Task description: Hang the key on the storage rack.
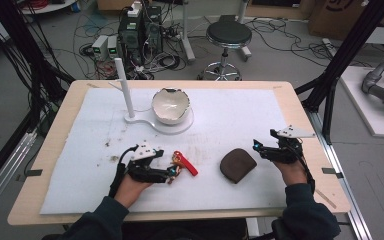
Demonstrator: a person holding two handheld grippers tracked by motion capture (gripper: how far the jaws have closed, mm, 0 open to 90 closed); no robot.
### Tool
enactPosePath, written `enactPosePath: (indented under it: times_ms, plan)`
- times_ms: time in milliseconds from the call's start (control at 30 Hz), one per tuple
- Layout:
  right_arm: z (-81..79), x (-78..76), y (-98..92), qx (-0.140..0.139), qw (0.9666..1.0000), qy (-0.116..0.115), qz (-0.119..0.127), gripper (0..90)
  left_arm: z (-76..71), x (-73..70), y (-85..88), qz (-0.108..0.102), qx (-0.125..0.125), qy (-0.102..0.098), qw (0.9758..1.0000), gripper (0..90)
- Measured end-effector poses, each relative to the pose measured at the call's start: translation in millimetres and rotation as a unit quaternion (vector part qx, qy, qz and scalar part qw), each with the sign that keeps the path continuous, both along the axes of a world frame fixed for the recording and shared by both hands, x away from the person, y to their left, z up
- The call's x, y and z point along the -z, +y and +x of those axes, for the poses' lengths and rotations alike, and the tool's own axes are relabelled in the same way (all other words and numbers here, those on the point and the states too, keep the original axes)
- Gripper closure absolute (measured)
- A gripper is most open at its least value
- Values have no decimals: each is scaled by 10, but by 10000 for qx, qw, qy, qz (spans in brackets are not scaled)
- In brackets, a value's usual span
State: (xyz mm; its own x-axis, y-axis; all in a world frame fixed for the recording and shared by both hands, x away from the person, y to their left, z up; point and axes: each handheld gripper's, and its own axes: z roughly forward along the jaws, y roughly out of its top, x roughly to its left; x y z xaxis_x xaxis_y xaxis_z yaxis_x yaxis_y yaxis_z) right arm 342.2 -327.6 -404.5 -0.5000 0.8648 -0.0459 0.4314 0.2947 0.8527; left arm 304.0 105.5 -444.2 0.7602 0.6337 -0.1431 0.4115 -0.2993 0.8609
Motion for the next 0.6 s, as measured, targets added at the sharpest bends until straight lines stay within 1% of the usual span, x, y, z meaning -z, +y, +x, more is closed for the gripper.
enactPosePath:
  times_ms: [33, 67, 100, 167, 200, 233, 267, 300, 367, 400, 433, 467, 500, 533, 600]
  plan:
    - [-1, 0, 1, -2, 10000, -3, 0, 219, 0, 0, 0, 0, 0, 0, 10000, 239]
    - [-5, -2, 3, 3, 10000, 2, -5, 219, 13, 31, -82, 190, 32, 121, 9997, 240]
    - [-8, -2, 4, -3, 10000, 0, -2, 219, 18, 28, -111, 293, 49, 114, 9995, 245]
    - [-16, -1, 5, 3, 10000, 15, -4, 219, 21, 27, -134, 263, 71, 117, 9996, 245]
    - [-17, 3, 2, 7, 10000, 10, 2, 219, 44, 37, -181, 386, 234, 226, 9987, 244]
    - [-18, 10, -4, 12, 10000, 11, 10, 219, 44, 37, -181, 386, 234, 226, 9987, 239]
    - [-19, 16, -12, 12, 10000, 25, 10, 219, 75, 51, -234, 651, 209, 408, 9968, 233]
    - [-19, 16, -12, 12, 10000, 25, 10, 219, 75, 51, -234, 651, 209, 408, 9968, 228]
    - [-23, 26, -32, 48, 10000, 47, 30, 219, 95, 58, -252, 766, 128, 510, 9957, 237]
    - [-26, 25, -36, 54, 10000, 46, 33, 219, 94, 54, -252, 794, 95, 492, 9956, 264]
    - [-26, 25, -36, 54, 10000, 46, 33, 219, 90, 52, -246, 859, 72, 416, 9954, 264]
    - [-30, 26, -43, 62, 10000, 32, 38, 219, 106, 42, -194, 900, 134, 371, 9952, 366]
    - [-30, 26, -43, 62, 10000, 32, 38, 219, 106, 42, -194, 900, 134, 371, 9952, 401]
    - [-30, 27, -46, 67, 10000, 30, 47, 219, 121, 32, -155, 876, 155, 401, 9952, 401]
    - [-30, 32, -52, 74, 10000, 45, 47, 219, 152, 8, -68, 902, 152, 421, 9949, 547]
